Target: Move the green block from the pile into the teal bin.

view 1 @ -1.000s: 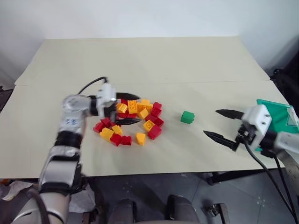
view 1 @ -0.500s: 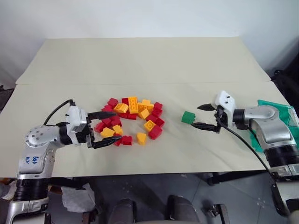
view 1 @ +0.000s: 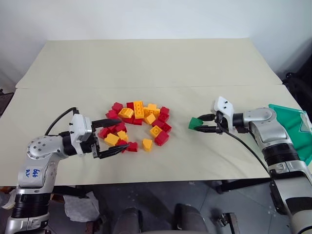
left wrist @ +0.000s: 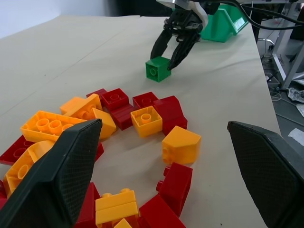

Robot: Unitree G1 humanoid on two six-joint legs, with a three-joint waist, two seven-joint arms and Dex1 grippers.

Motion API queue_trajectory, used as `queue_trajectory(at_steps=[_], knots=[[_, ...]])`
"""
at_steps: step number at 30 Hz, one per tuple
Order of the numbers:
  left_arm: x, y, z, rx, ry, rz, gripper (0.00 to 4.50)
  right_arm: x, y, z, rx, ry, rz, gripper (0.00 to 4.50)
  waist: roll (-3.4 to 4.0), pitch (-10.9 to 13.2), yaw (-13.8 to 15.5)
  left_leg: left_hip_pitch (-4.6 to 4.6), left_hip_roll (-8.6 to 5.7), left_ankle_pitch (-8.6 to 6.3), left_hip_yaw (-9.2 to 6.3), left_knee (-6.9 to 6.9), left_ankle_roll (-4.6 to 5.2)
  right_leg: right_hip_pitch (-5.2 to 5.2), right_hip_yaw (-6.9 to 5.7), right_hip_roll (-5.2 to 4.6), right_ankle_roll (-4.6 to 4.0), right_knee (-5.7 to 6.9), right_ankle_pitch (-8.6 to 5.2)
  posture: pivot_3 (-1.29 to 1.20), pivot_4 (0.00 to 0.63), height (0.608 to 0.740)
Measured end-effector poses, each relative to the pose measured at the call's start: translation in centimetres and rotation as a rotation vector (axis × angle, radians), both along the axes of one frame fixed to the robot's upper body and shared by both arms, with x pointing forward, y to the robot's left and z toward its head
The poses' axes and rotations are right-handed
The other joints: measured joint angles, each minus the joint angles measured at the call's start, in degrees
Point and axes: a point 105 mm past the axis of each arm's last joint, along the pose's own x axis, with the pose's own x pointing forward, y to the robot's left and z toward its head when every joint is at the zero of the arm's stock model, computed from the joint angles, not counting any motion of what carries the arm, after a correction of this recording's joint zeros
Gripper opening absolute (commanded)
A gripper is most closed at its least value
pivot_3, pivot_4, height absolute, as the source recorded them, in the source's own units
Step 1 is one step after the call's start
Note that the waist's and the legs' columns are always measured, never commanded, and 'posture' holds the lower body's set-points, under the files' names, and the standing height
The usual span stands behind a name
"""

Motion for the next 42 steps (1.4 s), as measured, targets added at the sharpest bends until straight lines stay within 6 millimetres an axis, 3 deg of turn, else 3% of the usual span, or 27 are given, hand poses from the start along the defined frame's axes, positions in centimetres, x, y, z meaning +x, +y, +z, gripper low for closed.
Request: queue_trajectory(at_steps=[6, 14, 20, 23, 27, 33, 34, 38, 41, 42], knots=[[0.1, -1.4, 0.7, -0.024, -0.016, -0.065, 4.5, -0.9, -0.7, 0.4, 0.066, -0.046, -0.01, 1.46, 0.0, 0.0, 0.24, -0.01, 0.0, 0.0, 0.0, 0.0, -0.01, 0.0, 0.0, 0.0, 0.0, -0.01, 0.0, 0.0, 0.15, 0.74], [0.1, -6.3, 1.5, -0.119, -0.007, -0.245, 4.5, -6.5, -7.2, 6.1, 0.27, -0.325, -0.249, 1.46, 0.04, 0.02, 1.77, 0.0, -0.01, -0.04, 0.02, 0.03, -0.02, 0.05, -0.03, 0.01, 0.01, -0.04, 0.0, 0.0, 0.15, 0.74], [0.2, -9.4, 2.3, -0.17, -0.002, -0.376, 4.5, -11.0, -13.3, 8.3, 0.268, -0.472, -0.596, 1.46, 0.07, 0.01, 1.94, 0.02, -0.03, -0.06, 0.11, 0.07, 0.03, 0.09, 0.04, 0.01, 0.01, -0.13, 0.0, 0.0, 0.15, 0.74], [0.5, -10.6, 2.5, -0.197, 0.004, -0.423, 4.5, -13.0, -16.4, 7.8, 0.213, -0.471, -0.761, 1.46, 0.07, 0.01, 1.91, 0.02, -0.03, -0.08, 0.16, 0.06, 0.06, 0.1, 0.07, 0.01, 0.0, -0.18, 0.0, 0.0, 0.15, 0.74], [0.7, -11.9, 2.9, -0.233, 0.0, -0.47, 4.5, -14.6, -18.9, 6.7, 0.156, -0.441, -0.908, 1.46, 0.1, -0.01, 1.58, 0.1, -0.03, -0.09, 0.31, 0.03, 0.09, 0.1, 0.22, 0.02, 0.0, -0.26, 0.0, 0.0, 0.15, 0.74], [0.9, -12.7, 2.5, -0.242, -0.001, -0.484, 4.5, -14.9, -20.4, 5.0, 0.137, -0.376, -0.994, 1.46, 0.12, -0.02, 1.62, 0.19, -0.02, -0.1, 0.44, 0.01, 0.13, 0.1, 0.37, 0.04, -0.01, -0.29, 0.0, 0.0, 0.15, 0.74], [1.1, -12.7, 2.4, -0.241, 0.002, -0.477, 4.5, -14.8, -20.5, 4.6, 0.145, -0.356, -0.999, 2.19, 0.13, -0.03, 1.62, 0.19, -0.02, -0.1, 0.45, 0.01, 0.14, 0.11, 0.38, 0.04, -0.01, -0.3, 0.0, 0.0, 0.15, 0.74], [1.4, -12.6, 2.5, -0.257, 0.003, -0.439, 4.5, -13.7, -20.3, 3.5, 0.166, -0.31, -0.981, 3.49, 0.14, -0.03, 1.61, 0.18, -0.02, -0.11, 0.46, 0.02, 0.16, 0.11, 0.4, 0.04, -0.01, -0.31, 0.0, 0.0, 0.15, 0.74], [1.5, -11.3, 2.2, -0.238, 0.007, -0.392, 4.5, -13.4, -21.5, 3.6, 0.157, -0.34, -1.033, 4.47, 0.16, -0.04, 1.62, 0.18, -0.02, -0.11, 0.47, 0.01, 0.16, 0.09, 0.41, 0.04, -0.01, -0.31, 0.0, 0.0, 0.15, 0.74], [1.6, -10.6, 2.0, -0.23, 0.01, -0.37, 4.5, -13.4, -21.9, 3.7, 0.152, -0.357, -1.048, 4.47, 0.17, -0.05, 1.61, 0.19, -0.02, -0.11, 0.47, 0.0, 0.16, 0.09, 0.41, 0.04, -0.01, -0.3, 0.0, 0.0, 0.15, 0.74]])
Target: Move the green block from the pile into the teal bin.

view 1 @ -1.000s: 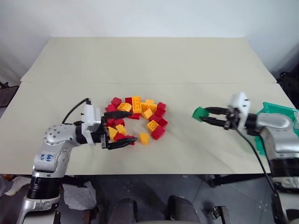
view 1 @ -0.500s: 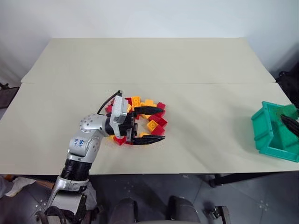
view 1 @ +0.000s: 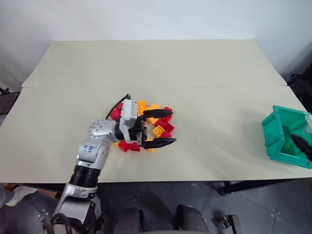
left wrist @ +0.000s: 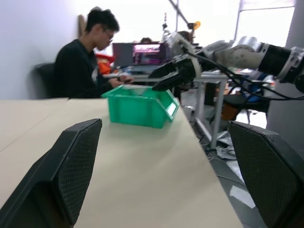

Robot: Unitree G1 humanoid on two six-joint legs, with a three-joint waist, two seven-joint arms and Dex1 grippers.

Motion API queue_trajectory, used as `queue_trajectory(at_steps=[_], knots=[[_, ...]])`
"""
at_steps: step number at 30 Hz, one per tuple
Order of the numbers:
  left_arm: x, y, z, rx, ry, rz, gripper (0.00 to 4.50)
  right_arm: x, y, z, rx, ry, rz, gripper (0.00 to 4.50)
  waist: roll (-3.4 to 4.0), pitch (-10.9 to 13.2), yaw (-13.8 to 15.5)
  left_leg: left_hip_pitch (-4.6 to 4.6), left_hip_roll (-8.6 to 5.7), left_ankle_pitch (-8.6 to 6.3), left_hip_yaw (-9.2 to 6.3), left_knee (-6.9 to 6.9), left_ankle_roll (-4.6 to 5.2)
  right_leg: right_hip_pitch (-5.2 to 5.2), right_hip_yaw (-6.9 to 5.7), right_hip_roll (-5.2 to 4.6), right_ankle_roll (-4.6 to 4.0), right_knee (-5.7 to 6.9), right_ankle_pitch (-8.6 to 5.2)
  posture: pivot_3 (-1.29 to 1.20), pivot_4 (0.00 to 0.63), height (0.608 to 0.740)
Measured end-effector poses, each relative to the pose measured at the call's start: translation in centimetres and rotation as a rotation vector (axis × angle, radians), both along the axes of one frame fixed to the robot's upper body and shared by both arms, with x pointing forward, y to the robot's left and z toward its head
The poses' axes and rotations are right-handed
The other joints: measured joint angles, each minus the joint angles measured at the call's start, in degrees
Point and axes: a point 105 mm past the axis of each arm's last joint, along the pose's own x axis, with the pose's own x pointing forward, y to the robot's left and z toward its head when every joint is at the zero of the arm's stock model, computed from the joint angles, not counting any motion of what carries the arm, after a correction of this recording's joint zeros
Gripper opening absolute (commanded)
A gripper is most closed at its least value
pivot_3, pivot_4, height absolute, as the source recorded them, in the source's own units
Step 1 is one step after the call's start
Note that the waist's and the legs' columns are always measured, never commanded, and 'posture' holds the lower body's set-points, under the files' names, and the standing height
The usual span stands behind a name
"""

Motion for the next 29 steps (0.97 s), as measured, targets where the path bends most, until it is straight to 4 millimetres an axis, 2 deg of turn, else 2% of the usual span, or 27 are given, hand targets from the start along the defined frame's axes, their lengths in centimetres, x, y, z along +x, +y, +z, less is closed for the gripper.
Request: queue_trajectory(at_steps=[2, 4, 7, 8, 12, 13, 15, 16, 19, 22, 29], knots=[[0.1, 0.7, -0.2, 0.013, 0.003, 0.024, 4.5, 0.2, 0.1, 0.5, -0.025, -0.033, 0.01, 4.47, 0.0, 0.0, 0.04, 0.0, 0.0, 0.0, 0.01, 0.01, 0.0, 0.01, 0.01, 0.0, 0.0, -0.02, 0.0, 0.0, 0.15, 0.74], [0.3, 1.6, -0.3, 0.031, 0.003, 0.053, 4.5, 0.7, 1.0, 1.7, -0.055, -0.094, 0.069, 4.47, 0.01, 0.0, -0.02, 0.0, 0.0, 0.0, 0.04, 0.01, 0.0, 0.01, 0.03, 0.0, 0.0, -0.04, 0.0, 0.0, 0.15, 0.74], [0.7, 3.6, -0.3, 0.067, -0.014, 0.126, 4.5, 1.2, 4.1, 4.2, -0.069, -0.208, 0.25, 4.47, 0.03, 0.01, -0.22, 0.05, 0.06, 0.0, 0.02, -0.02, 0.0, 0.0, 0.03, 0.05, 0.0, 0.01, 0.0, 0.0, 0.15, 0.74], [0.8, 4.5, -0.4, 0.087, -0.036, 0.16, 4.5, 1.3, 5.9, 4.8, -0.064, -0.232, 0.342, 4.47, 0.03, 0.01, -0.36, 0.07, 0.07, 0.0, 0.03, -0.06, -0.01, 0.0, 0.03, 0.06, 0.0, 0.01, 0.0, 0.0, 0.15, 0.74], [0.8, 7.7, -1.5, 0.157, -0.061, 0.279, 4.5, 2.4, 11.2, 5.2, 0.008, -0.223, 0.599, 4.47, 0.03, 0.01, -0.4, 0.06, 0.07, -0.01, 0.08, -0.05, 0.01, 0.0, 0.06, 0.04, 0.0, -0.03, 0.0, 0.0, 0.15, 0.74], [0.6, 9.1, -2.2, 0.194, -0.059, 0.327, 4.5, 3.0, 13.6, 5.7, 0.031, -0.226, 0.706, 4.47, 0.03, 0.01, -1.08, 0.09, 0.09, -0.01, 0.12, -0.05, 0.01, -0.02, 0.11, 0.05, 0.0, -0.01, 0.0, 0.0, 0.15, 0.74], [0.3, 10.6, -2.9, 0.229, -0.056, 0.381, 4.5, 3.2, 17.2, 6.2, 0.029, -0.219, 0.872, 4.47, 0.08, 0.04, -1.39, 0.08, 0.12, -0.02, 0.05, -0.08, 0.0, -0.06, 0.06, 0.05, -0.02, 0.06, -0.01, 0.0, 0.15, 0.74], [0.2, 11.1, -3.2, 0.236, -0.053, 0.407, 4.5, 3.2, 18.5, 6.0, 0.019, -0.202, 0.937, 4.47, 0.07, 0.05, -1.26, 0.07, 0.13, -0.03, -0.03, -0.09, -0.03, -0.04, -0.01, 0.05, -0.01, 0.06, -0.01, 0.0, 0.15, 0.74], [-0.1, 12.7, -4.1, 0.243, -0.035, 0.507, 4.5, 2.3, 21.6, 3.1, -0.025, -0.116, 1.127, 4.47, 0.05, 0.06, -0.01, 0.01, 0.11, -0.19, -0.13, -0.08, 0.01, -0.04, -0.12, 0.04, 0.02, 0.04, 0.01, 0.0, 0.15, 0.74], [-0.6, 13.8, -4.6, 0.253, -0.031, 0.57, 4.5, 1.7, 22.6, 1.0, -0.036, -0.068, 1.208, 4.47, 0.05, 0.06, 0.32, -0.06, 0.07, -0.32, -0.14, -0.02, 0.06, -0.04, -0.2, 0.03, 0.08, 0.01, 0.04, 0.0, 0.15, 0.74], [-1.2, 14.8, -4.1, 0.245, -0.067, 0.673, 4.5, 2.6, 19.8, -1.4, -0.02, -0.041, 1.12, 4.47, 0.05, 0.06, -0.04, 0.02, 0.16, -0.37, 0.07, 0.0, 0.07, -0.02, -0.32, 0.02, 0.11, -0.09, 0.06, 0.0, 0.15, 0.74]])
